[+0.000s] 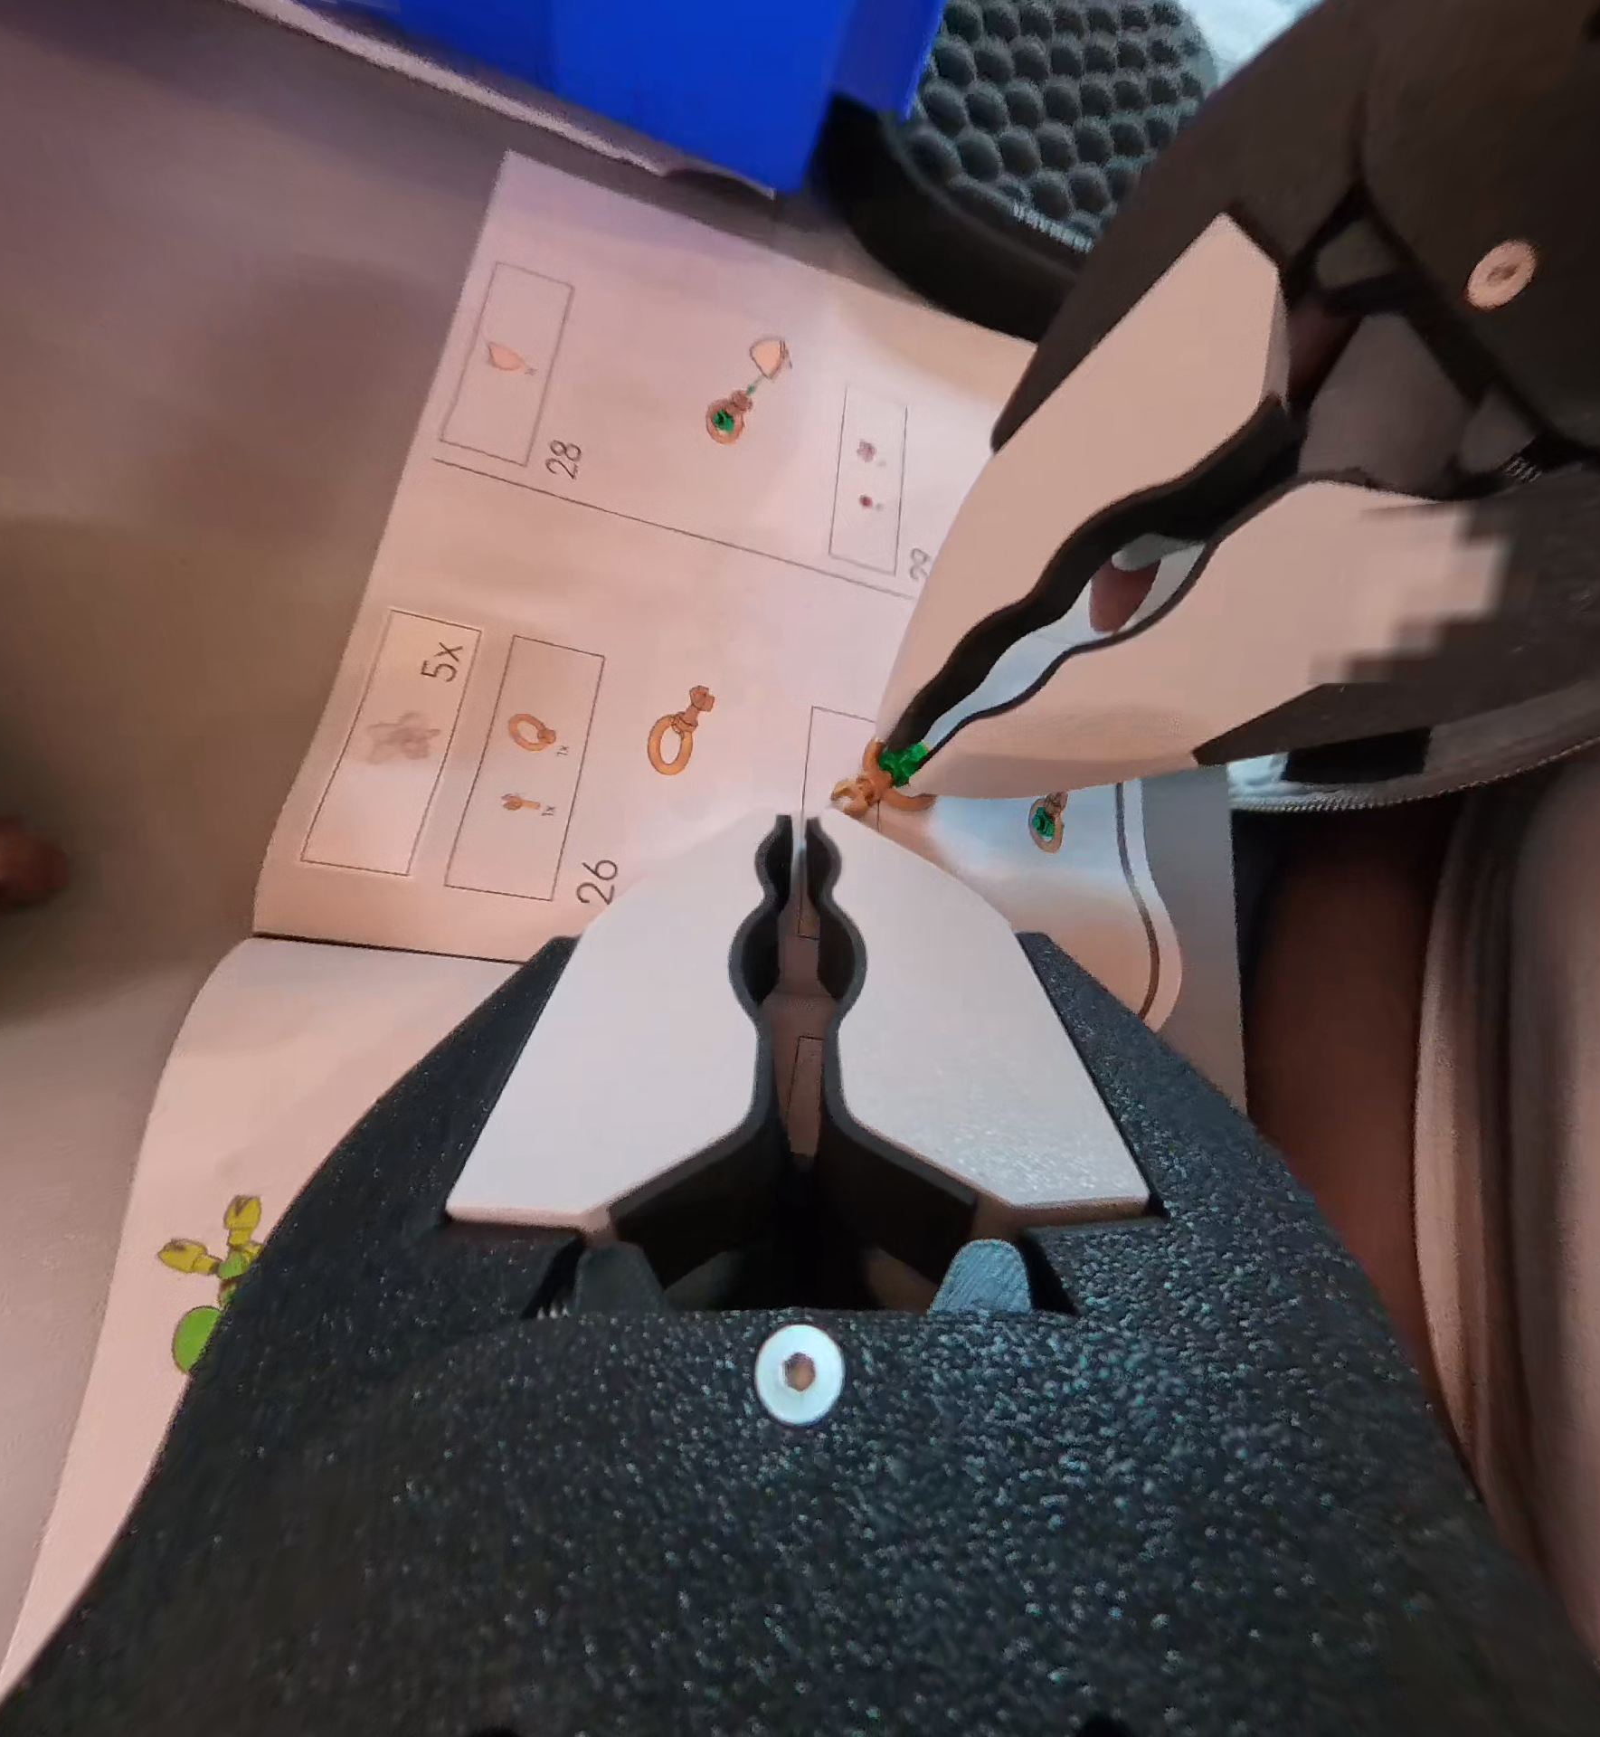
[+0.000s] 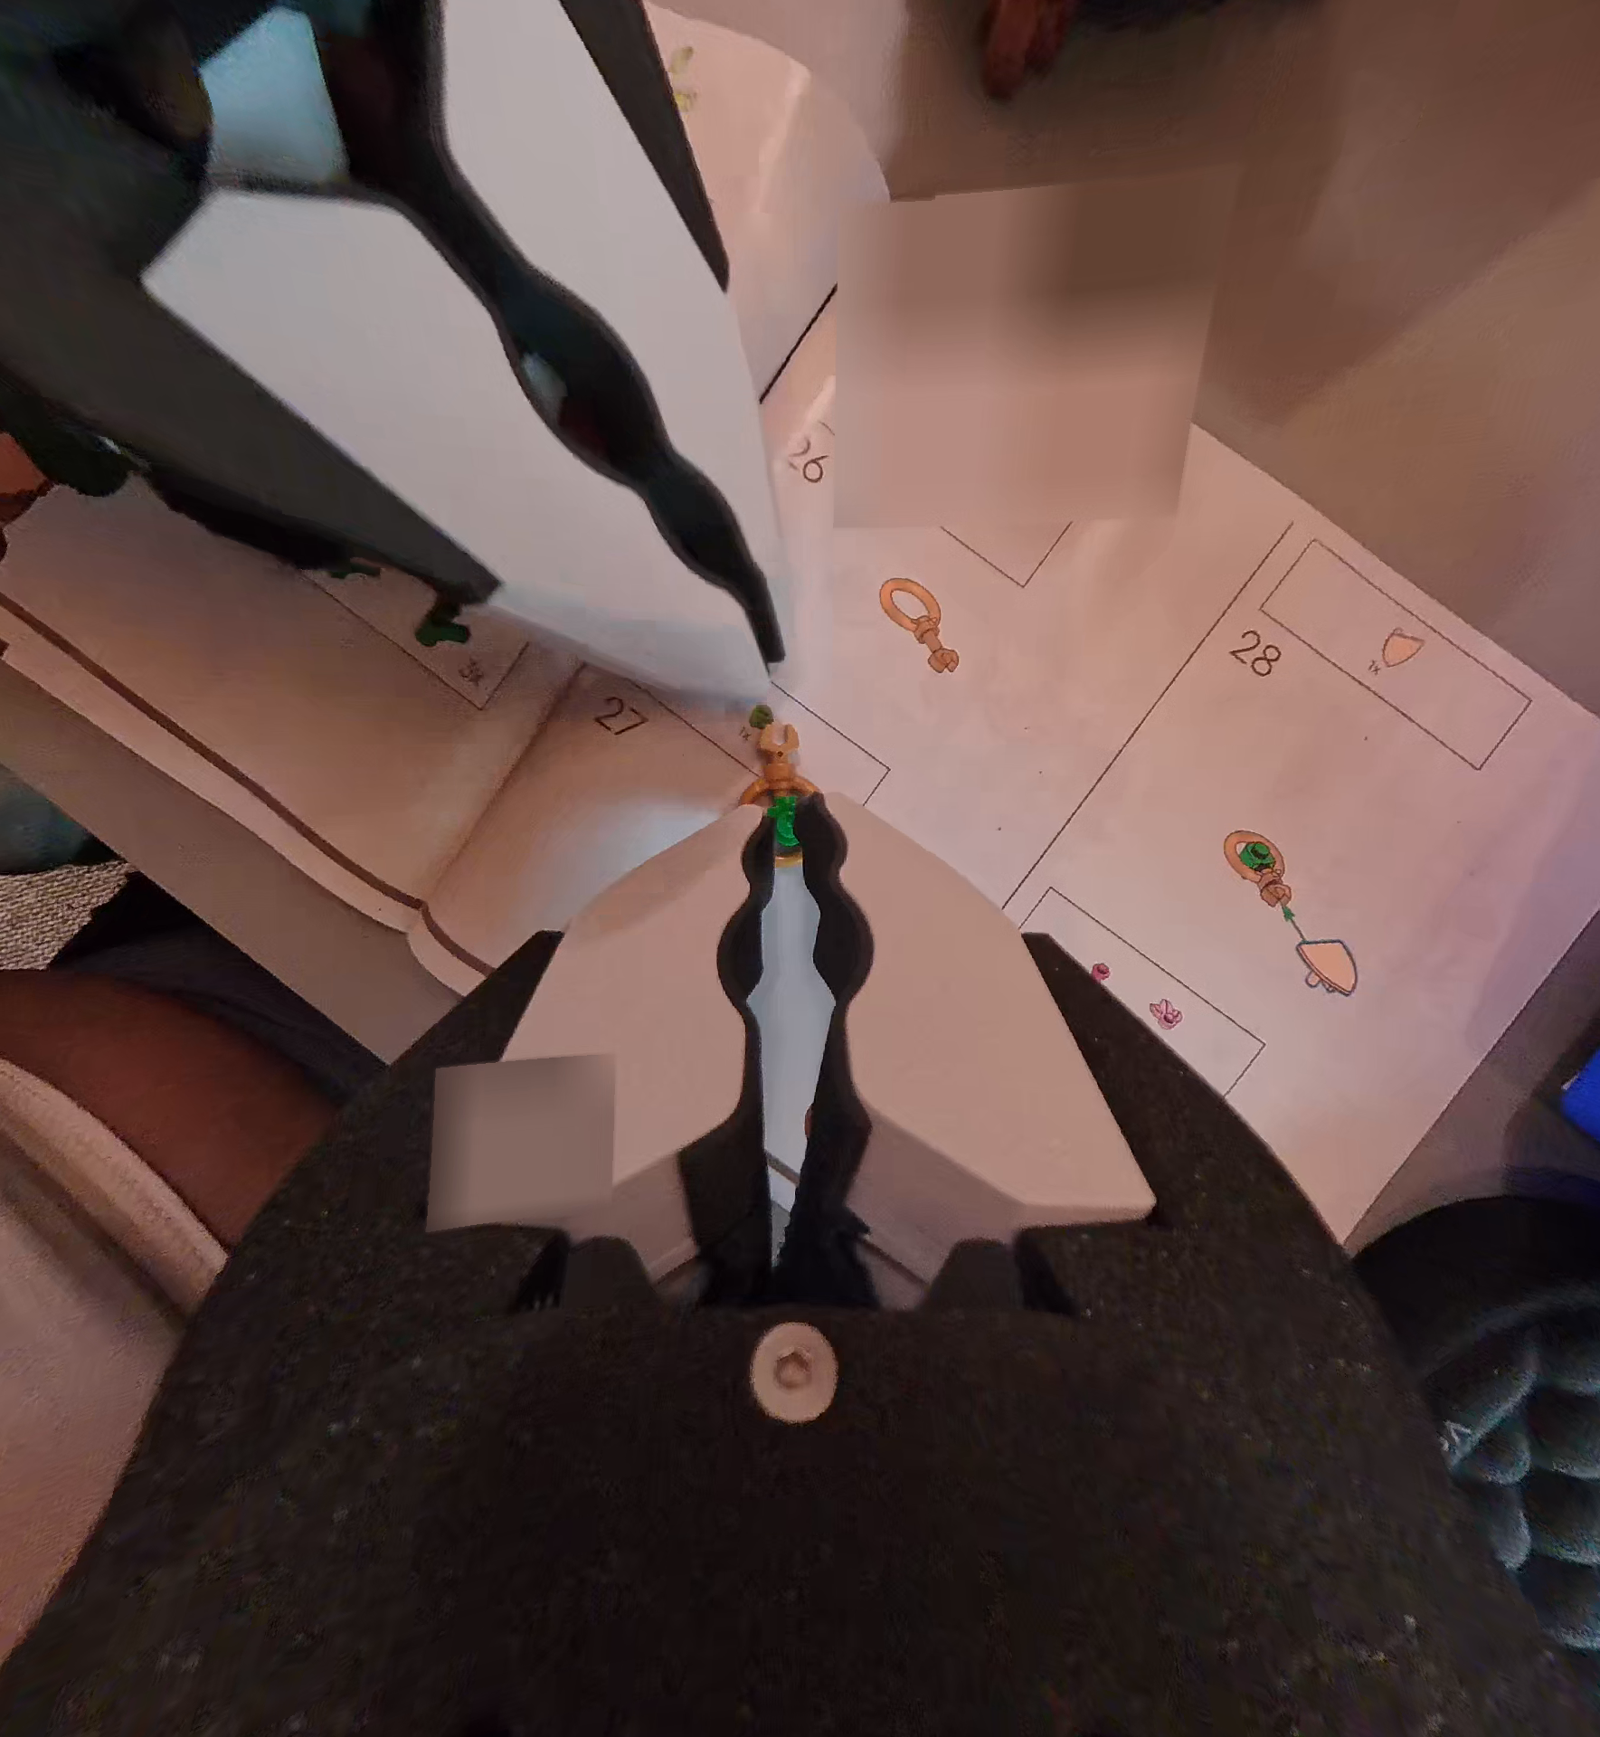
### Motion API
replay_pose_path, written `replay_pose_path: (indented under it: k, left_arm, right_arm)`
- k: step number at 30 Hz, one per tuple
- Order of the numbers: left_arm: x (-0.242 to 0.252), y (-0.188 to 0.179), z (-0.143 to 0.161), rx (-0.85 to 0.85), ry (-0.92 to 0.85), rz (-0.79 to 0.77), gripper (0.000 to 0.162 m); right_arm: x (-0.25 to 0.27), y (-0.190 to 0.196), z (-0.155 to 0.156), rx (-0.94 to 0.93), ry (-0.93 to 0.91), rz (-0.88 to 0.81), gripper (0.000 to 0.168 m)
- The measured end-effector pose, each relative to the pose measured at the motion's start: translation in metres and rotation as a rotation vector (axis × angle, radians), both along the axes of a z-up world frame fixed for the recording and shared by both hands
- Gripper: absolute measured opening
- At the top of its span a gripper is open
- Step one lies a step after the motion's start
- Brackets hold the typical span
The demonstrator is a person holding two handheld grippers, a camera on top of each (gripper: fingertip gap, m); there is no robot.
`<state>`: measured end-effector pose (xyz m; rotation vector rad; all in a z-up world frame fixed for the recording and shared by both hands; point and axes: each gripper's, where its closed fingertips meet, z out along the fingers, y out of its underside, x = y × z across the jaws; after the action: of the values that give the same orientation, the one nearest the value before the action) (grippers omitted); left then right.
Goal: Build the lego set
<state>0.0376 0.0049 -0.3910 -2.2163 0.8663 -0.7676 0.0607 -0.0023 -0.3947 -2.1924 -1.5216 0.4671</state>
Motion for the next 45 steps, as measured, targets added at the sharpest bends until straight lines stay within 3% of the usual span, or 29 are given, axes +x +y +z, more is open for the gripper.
replay_pose_path:
  k: [12,15,29,37,40,43,45]
  left_arm:
    - [0.002,-0.002,0.000,-0.001,-0.005,-0.022,0.006]
    - [0.003,-0.003,0.000,0.000,-0.005,-0.028,0.006]
    - [0.003,-0.003,0.002,0.004,-0.019,-0.028,0.006]
    - [0.003,-0.003,0.000,-0.016,-0.012,-0.029,0.006]
    - [0.003,-0.003,0.000,-0.018,-0.015,-0.028,0.006]
    - [0.003,-0.003,-0.001,-0.021,-0.012,-0.028,0.006]
    - [0.003,-0.004,-0.001,-0.023,-0.011,-0.031,0.007]
  right_arm:
    - [-0.003,-0.001,0.007,0.008,0.078,0.068,0.019]
    - [0.003,0.007,0.005,0.070,0.064,0.062,0.017]
    - [0.001,0.001,0.009,0.015,0.137,0.049,0.019]
    - [-0.005,-0.004,0.005,0.130,0.143,0.079,0.012]
    - [-0.005,-0.002,0.007,0.120,0.160,0.071,0.019]
    - [-0.003,-0.001,0.002,0.118,0.126,0.087,0.039]
    - [-0.005,-0.001,0.000,0.099,0.141,0.087,0.034]
